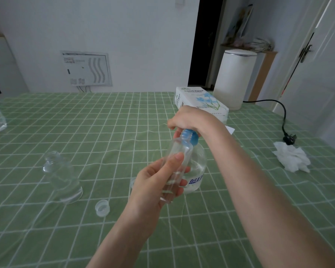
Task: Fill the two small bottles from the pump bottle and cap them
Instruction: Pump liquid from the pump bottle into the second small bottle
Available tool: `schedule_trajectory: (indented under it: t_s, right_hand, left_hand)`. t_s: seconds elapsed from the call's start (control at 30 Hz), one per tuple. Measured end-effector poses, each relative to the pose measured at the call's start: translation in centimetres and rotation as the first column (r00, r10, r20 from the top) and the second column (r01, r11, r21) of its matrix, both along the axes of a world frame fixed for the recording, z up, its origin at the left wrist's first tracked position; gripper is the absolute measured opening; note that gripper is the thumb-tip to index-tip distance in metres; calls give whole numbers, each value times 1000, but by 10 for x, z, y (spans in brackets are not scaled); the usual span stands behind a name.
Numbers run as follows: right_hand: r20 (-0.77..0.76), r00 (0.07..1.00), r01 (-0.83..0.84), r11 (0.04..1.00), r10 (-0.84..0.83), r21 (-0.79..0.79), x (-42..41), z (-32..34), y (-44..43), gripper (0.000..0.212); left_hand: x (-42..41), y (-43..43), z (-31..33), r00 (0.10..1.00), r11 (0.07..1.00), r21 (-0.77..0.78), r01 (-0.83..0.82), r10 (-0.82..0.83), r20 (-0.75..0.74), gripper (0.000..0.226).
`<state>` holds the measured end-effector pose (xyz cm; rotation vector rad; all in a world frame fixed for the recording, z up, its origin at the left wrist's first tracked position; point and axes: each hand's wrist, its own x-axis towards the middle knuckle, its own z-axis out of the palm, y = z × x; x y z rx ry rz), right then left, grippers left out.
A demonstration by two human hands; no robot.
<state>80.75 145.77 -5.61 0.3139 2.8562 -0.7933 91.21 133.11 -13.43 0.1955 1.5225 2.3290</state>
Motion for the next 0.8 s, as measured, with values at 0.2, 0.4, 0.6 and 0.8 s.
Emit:
schedule_trajectory:
  t_s: [0.2,0.4,0.6,0.8]
  right_hand:
    - [-25,999,-27,999,28,30,-3,7,2,30]
    - [-31,999,-26,1000,26,15,-4,8,1,32]
    - [-2,999,-38,999,38,35,-3,9,0,33]
    - [27,998,-53,998,53,17,0,2,-1,29]
  left_hand:
    - [1,-1,4,1000,1000,-4,5,-5,-17,28]
    - [0,-2,4,1000,1000,-30,-4,3,-24,30]
    - [0,-1,2,1000,1000,-6,3,-3,-20,33]
    - [0,-1,0,1000,1000,-16,1,-1,-9,33]
